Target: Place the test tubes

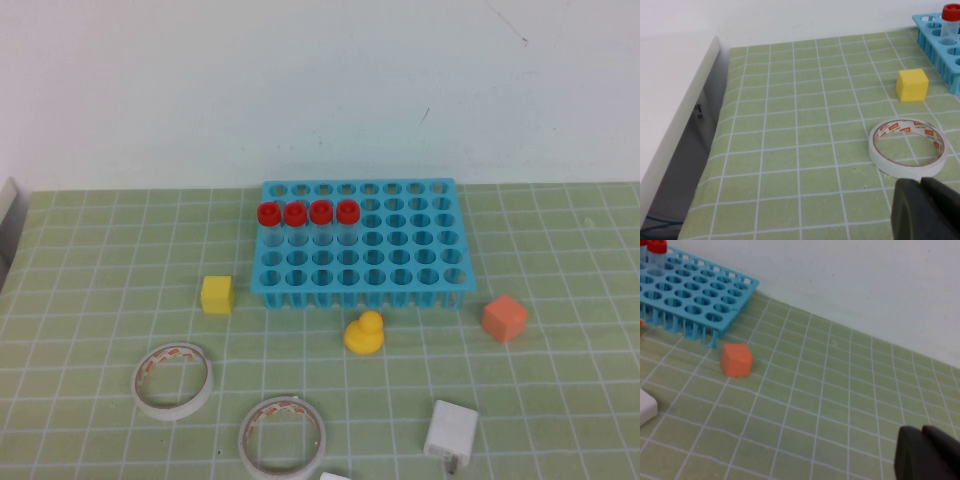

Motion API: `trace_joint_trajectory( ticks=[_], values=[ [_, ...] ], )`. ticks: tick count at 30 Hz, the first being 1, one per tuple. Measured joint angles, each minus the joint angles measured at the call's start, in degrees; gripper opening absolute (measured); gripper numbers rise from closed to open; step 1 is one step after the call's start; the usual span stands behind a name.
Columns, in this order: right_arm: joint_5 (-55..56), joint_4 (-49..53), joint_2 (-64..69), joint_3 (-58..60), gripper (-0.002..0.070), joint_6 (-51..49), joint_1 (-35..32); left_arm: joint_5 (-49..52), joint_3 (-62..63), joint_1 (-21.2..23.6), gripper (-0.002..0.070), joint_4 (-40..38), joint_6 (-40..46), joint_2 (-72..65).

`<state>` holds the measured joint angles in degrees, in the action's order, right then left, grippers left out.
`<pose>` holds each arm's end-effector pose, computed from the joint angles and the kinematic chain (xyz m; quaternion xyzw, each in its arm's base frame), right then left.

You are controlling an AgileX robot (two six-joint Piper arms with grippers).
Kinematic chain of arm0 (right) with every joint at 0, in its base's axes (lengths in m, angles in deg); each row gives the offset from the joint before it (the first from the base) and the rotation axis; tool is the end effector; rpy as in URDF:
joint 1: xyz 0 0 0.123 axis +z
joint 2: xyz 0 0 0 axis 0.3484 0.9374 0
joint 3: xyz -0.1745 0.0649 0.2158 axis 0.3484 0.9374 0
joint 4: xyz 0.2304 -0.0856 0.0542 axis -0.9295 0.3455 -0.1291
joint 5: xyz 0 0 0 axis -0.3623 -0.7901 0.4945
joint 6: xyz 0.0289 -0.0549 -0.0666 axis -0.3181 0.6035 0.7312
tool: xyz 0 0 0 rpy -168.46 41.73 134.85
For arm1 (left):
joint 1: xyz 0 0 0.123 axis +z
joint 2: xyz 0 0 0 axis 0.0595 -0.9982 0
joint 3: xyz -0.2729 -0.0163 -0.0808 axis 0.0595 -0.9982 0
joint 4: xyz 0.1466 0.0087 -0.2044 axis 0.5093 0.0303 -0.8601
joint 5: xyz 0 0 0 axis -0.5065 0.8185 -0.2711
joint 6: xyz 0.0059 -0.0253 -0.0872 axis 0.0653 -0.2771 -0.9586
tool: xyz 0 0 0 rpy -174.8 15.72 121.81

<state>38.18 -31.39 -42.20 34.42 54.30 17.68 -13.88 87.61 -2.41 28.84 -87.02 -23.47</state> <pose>0.0422 -0.0008 0.2251 -0.1154 0.7709 -0.1143 0.6159 0.0536 -0.0008 0.1800 -0.0025 0.7834 -0.0024 0.6216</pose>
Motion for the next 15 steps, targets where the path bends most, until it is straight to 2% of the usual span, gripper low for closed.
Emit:
trace_joint_trajectory(
  ticks=[15],
  values=[
    [0.75, -0.36, 0.00, 1.27, -0.0001, 0.00, 0.33, 0.00, 0.00, 0.00, -0.0001, 0.00, 0.00, 0.00]
  ],
)
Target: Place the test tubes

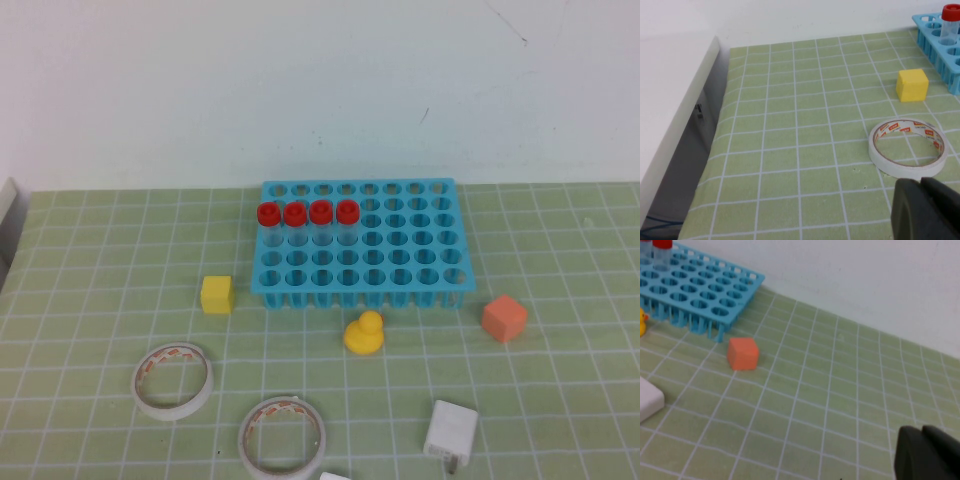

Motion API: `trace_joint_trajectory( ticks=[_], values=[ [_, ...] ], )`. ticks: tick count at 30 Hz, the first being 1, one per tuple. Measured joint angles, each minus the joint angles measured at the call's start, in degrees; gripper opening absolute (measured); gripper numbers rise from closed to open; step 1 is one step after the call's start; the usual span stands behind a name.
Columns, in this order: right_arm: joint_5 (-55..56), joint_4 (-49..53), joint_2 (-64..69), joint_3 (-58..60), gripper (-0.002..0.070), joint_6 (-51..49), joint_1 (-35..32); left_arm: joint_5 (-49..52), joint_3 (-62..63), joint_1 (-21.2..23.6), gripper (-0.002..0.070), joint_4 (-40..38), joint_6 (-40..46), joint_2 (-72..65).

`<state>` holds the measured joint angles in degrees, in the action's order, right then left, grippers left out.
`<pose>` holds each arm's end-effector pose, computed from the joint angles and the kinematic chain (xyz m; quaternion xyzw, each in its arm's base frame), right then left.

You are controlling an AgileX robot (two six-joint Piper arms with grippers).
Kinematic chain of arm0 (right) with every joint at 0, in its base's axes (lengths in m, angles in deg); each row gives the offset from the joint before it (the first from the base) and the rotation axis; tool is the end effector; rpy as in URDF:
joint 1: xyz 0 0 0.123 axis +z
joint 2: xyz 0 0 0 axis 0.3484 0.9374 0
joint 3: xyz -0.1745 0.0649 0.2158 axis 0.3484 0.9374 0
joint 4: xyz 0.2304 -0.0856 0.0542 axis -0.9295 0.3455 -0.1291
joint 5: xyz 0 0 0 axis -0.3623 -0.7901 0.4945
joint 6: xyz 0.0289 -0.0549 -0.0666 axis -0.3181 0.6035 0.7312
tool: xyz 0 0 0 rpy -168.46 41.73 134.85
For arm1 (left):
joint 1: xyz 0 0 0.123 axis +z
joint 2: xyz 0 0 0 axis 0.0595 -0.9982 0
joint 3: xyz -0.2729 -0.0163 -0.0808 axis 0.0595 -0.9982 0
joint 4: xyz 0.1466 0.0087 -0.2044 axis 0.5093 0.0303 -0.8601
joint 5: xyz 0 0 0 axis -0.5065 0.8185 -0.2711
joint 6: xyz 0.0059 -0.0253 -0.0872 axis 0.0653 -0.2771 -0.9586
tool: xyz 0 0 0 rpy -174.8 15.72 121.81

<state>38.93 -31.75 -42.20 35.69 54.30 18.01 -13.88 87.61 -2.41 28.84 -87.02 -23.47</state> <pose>0.0439 -0.0004 0.2191 -0.1165 0.7736 -0.1091 0.6133 0.0536 -0.0008 0.1800 -0.0025 0.7834 -0.0024 0.6216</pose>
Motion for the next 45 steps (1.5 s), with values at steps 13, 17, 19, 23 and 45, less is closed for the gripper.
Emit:
trace_joint_trajectory(
  ticks=[13, 17, 19, 23, 45],
  values=[
    [5.70, 0.00, 0.00, 8.46, -0.0001, -5.12, 0.00, 0.00, 0.00, 0.00, -0.0001, 0.00, 0.00, 0.00],
    [6.65, 0.00, 0.00, 9.06, -0.0001, -6.50, 0.00, 0.00, 0.00, 0.00, -0.0001, 0.00, 0.00, 0.00],
    [6.65, 0.00, 0.00, 9.06, -0.0001, -6.73, 0.00, 0.00, 0.00, 0.00, -0.0001, 0.00, 0.00, 0.00],
    [6.65, 0.00, 0.00, 9.06, -0.0001, -7.13, 0.00, 0.00, 0.00, 0.00, -0.0001, 0.00, 0.00, 0.00],
    [6.65, 0.91, 0.00, 9.06, -0.0001, -17.59, 0.00, 0.00, 0.00, 0.00, -0.0001, 0.00, 0.00, 0.00]
  ],
)
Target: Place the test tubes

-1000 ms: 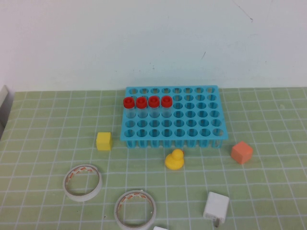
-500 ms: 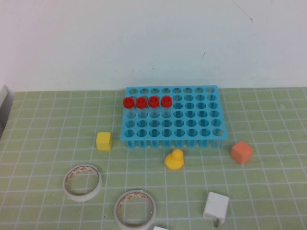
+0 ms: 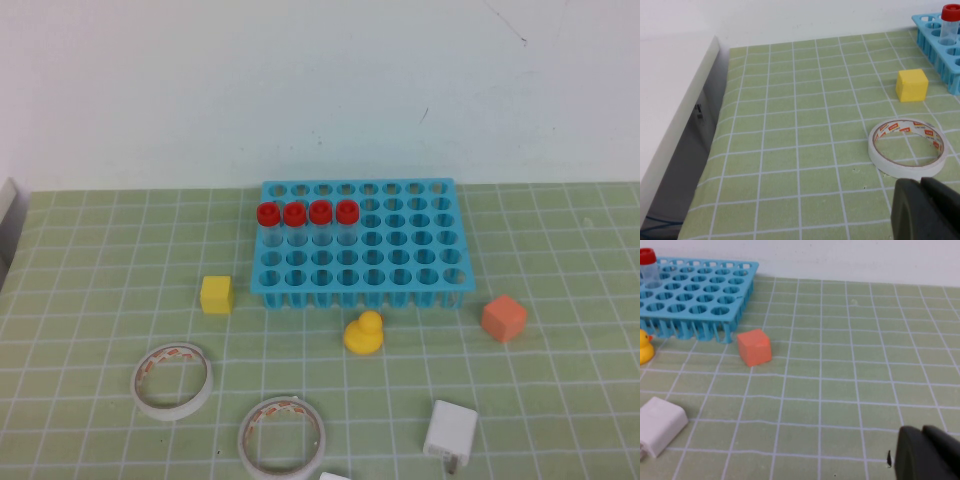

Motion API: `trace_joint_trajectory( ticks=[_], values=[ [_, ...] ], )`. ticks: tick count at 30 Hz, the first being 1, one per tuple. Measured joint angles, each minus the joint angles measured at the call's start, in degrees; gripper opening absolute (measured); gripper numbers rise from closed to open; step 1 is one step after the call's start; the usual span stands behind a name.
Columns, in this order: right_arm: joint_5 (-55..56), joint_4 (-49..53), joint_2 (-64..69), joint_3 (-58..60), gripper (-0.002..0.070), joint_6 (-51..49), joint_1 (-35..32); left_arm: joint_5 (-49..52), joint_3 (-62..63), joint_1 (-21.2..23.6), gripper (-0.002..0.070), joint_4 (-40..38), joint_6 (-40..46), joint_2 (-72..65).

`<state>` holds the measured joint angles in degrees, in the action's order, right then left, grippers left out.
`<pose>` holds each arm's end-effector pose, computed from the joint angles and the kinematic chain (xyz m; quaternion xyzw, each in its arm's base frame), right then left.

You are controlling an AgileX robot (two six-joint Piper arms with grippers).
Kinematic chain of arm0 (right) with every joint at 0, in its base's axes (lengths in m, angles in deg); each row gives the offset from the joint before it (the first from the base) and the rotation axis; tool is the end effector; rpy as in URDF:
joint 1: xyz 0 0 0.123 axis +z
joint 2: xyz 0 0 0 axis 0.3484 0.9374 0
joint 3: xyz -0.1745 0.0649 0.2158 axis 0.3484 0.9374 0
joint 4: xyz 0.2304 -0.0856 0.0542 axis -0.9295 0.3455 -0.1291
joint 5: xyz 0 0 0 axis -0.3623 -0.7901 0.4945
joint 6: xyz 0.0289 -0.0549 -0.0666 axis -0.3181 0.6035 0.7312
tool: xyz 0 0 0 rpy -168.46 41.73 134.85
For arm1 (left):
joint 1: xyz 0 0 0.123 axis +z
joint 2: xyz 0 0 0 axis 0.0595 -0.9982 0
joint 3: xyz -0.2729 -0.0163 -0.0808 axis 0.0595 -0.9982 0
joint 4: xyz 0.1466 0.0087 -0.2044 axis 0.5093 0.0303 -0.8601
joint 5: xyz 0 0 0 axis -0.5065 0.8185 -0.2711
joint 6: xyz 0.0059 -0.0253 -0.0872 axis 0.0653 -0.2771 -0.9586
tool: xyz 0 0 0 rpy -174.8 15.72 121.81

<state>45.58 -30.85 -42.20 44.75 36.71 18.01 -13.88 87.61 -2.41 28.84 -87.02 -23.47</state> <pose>0.0528 -0.0016 0.1768 0.0008 0.7953 -0.0210 0.6059 0.0536 -0.0008 0.1800 -0.0025 0.7834 -0.0024 0.6216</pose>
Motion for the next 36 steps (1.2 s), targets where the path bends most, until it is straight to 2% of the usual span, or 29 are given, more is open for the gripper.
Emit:
trace_joint_trajectory(
  ticks=[23, 30, 36],
  values=[
    [0.00, 0.93, 0.00, 0.00, -0.0001, -1.51, -0.12, 0.00, 0.00, 0.00, -0.0001, 0.00, 0.00, 0.00],
    [0.00, 0.93, 0.00, 0.00, -0.0001, -1.51, -4.11, 0.00, 0.00, 0.00, -0.0001, 0.00, 0.00, 0.00],
    [0.00, 1.23, 0.00, 0.00, -0.0001, -1.51, -4.94, 0.00, 0.00, 0.00, -0.0001, 0.00, 0.00, 0.00]
  ],
)
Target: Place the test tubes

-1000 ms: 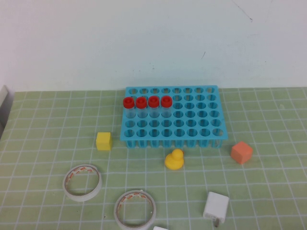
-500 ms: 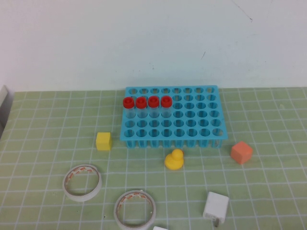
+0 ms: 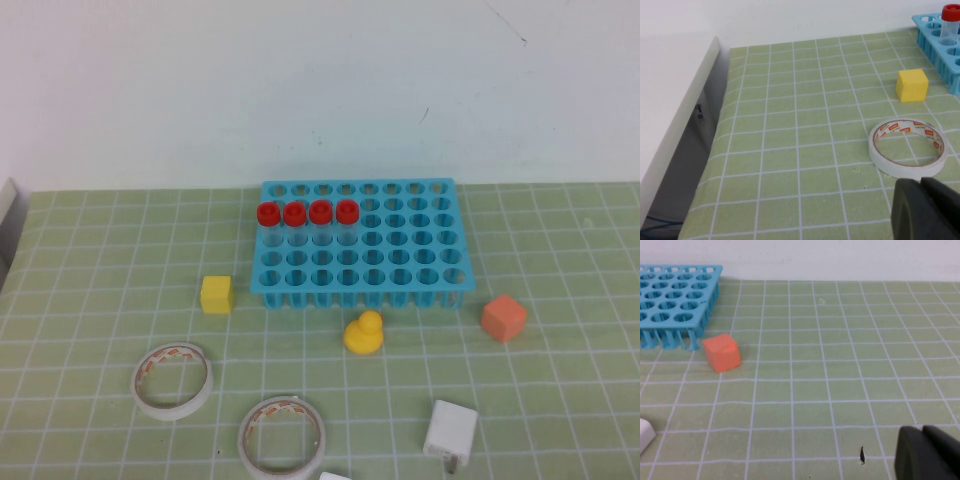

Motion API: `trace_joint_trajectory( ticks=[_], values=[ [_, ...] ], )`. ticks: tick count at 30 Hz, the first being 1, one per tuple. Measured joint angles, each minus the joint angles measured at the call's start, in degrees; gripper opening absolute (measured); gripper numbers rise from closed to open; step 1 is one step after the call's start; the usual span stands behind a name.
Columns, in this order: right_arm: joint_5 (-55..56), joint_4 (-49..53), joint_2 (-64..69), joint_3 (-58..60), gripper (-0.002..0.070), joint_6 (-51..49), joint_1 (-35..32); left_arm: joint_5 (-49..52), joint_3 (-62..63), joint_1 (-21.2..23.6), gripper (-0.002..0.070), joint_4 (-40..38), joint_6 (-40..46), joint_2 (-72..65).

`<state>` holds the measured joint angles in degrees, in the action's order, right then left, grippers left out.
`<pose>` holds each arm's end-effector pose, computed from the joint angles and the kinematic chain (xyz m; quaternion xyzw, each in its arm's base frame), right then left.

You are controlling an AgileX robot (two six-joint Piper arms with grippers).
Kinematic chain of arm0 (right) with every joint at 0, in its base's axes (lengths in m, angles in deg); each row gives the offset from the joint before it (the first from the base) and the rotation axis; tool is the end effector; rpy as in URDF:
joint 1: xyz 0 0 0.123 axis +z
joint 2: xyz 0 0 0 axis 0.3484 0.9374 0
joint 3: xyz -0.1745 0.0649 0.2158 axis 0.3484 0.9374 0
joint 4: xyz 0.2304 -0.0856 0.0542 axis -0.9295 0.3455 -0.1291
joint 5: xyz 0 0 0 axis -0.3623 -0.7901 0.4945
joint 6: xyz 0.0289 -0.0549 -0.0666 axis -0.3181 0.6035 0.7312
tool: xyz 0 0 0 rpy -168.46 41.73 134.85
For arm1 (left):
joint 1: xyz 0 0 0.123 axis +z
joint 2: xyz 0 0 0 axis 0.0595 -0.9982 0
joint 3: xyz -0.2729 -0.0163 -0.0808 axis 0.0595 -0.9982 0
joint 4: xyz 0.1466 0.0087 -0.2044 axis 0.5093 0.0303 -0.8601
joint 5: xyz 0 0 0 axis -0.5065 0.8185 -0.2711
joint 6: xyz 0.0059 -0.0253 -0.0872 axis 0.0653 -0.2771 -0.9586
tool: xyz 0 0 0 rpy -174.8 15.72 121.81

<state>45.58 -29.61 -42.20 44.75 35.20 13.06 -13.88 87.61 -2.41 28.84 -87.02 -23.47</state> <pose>0.0524 -0.0068 0.1768 0.0398 0.7943 -0.0483 0.6043 0.0536 -0.0008 0.1800 -0.0025 0.7834 -0.0024 0.6216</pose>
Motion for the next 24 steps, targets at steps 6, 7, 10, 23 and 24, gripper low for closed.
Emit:
trace_joint_trajectory(
  ticks=[6, 7, 10, 23, 24],
  values=[
    [0.00, 0.10, 0.00, 0.00, -0.0001, 0.00, 0.00, 0.00, 0.00, 0.00, -0.0001, 0.00, 0.00, 0.00],
    [0.00, 0.10, 0.00, 0.00, -0.0001, 0.00, 0.44, 0.00, 0.00, 0.00, -0.0001, 0.00, 0.00, 0.00],
    [0.00, 0.21, 0.00, 0.00, -0.0001, 0.00, 1.08, 0.00, 0.00, 0.00, -0.0001, 0.00, 0.00, 0.00],
    [0.00, 1.38, 0.00, 0.00, -0.0001, 0.19, 1.17, 0.00, 0.00, 0.00, -0.0001, 0.00, 0.00, 0.00],
    [0.00, 1.38, 0.00, 0.00, -0.0001, 0.19, 1.17, 0.00, 0.00, 0.00, -0.0001, 0.00, 0.00, 0.00]
  ],
)
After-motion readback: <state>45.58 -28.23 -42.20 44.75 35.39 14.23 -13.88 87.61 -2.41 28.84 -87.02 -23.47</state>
